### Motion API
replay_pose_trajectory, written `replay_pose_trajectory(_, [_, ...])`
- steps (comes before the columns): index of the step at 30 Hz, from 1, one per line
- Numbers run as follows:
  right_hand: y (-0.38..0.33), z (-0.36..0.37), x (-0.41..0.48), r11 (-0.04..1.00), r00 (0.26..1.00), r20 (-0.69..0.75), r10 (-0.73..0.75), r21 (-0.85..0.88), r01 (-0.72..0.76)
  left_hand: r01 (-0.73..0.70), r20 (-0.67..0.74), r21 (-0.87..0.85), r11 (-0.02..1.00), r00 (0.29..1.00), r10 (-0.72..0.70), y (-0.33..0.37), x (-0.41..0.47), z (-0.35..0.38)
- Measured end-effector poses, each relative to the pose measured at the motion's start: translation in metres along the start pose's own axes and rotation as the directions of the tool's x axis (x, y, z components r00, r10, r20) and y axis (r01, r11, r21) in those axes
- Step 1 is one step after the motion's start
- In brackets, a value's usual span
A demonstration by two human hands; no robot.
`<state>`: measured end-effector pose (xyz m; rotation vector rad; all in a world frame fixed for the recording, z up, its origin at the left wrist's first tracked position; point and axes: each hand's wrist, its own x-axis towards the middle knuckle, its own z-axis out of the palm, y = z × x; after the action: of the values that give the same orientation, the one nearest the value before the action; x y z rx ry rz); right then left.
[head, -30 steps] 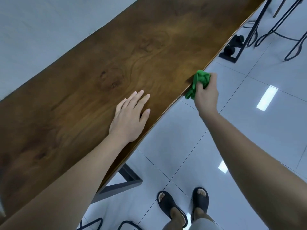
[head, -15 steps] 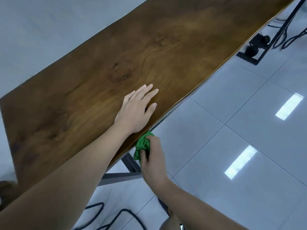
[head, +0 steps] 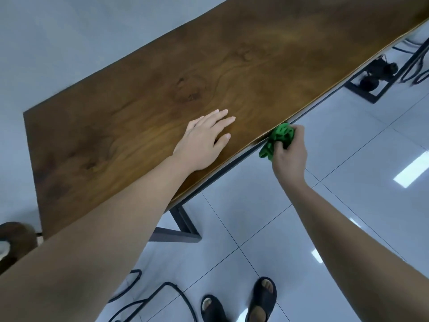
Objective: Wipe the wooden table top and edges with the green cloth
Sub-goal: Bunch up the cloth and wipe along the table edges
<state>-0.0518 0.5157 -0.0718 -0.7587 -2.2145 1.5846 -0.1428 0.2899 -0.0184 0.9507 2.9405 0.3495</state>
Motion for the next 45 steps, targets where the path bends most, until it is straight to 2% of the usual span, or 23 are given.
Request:
replay_pose_trajectory(6, [-0.011,0.026,-0.035,0.999,0.999,-0.042,0.034,0.022,-0.033,0.064,-0.037,-0.128,0.990,0.997,-0.069,-0.014,-0.038,-0.025])
replay_pose_trajectory(11, [-0.025,0.063,-0.110,1.000,0.999,0.051,0.005,0.018,-0.006,0.118,-0.041,-0.101,0.988,0.992,-0.122,-0.061,-0.133,-0.050])
replay_pose_trajectory(16, [-0.044,0.102,-0.204,0.993,0.992,0.126,0.015,0.115,-0.030,0.308,-0.030,-0.082,0.948,0.950,-0.312,-0.114,-0.230,-0.063])
replay_pose_trajectory(19, [-0.046,0.129,-0.259,0.986,0.975,0.220,0.006,0.162,-0.043,0.389,-0.041,-0.063,0.919,0.919,-0.391,-0.136,-0.274,-0.067])
replay_pose_trajectory(22, [-0.053,0.155,-0.321,0.979,0.942,0.333,-0.037,0.203,-0.033,0.413,-0.044,-0.062,0.908,0.908,-0.416,-0.150,-0.310,-0.065])
replay_pose_trajectory(25, [-0.056,0.187,-0.381,0.971,0.874,0.486,-0.029,0.220,-0.090,0.429,-0.065,-0.061,0.901,0.899,-0.433,-0.157,-0.334,-0.059])
replay_pose_trajectory(28, [-0.060,0.213,-0.422,0.976,0.833,0.553,-0.025,0.195,-0.101,0.454,-0.080,-0.067,0.888,0.885,-0.458,-0.161,-0.345,-0.053])
replay_pose_trajectory(31, [-0.068,0.218,-0.440,0.978,0.792,0.608,-0.061,0.194,-0.074,0.459,-0.107,-0.078,0.885,0.879,-0.465,-0.162,-0.349,-0.046])
replay_pose_trajectory(35, [-0.068,0.204,-0.421,0.985,0.742,0.666,-0.076,0.168,-0.050,0.474,-0.143,-0.066,0.878,0.867,-0.478,-0.159,-0.347,-0.042])
replay_pose_trajectory(37, [-0.071,0.191,-0.401,0.983,0.765,0.644,-0.029,0.158,-0.096,0.473,-0.158,-0.063,0.879,0.865,-0.476,-0.159,-0.348,-0.041])
replay_pose_trajectory(39, [-0.068,0.177,-0.373,0.986,0.826,0.563,0.021,0.124,-0.110,0.469,-0.169,-0.069,0.880,0.864,-0.474,-0.159,-0.348,-0.041])
replay_pose_trajectory(42, [-0.063,0.156,-0.323,0.984,0.922,0.376,0.091,0.106,-0.140,0.473,-0.175,-0.072,0.878,0.861,-0.478,-0.158,-0.347,-0.041])
replay_pose_trajectory(45, [-0.066,0.137,-0.281,0.982,0.974,0.174,0.145,0.095,-0.163,0.474,-0.184,-0.079,0.877,0.858,-0.481,-0.158,-0.346,-0.040])
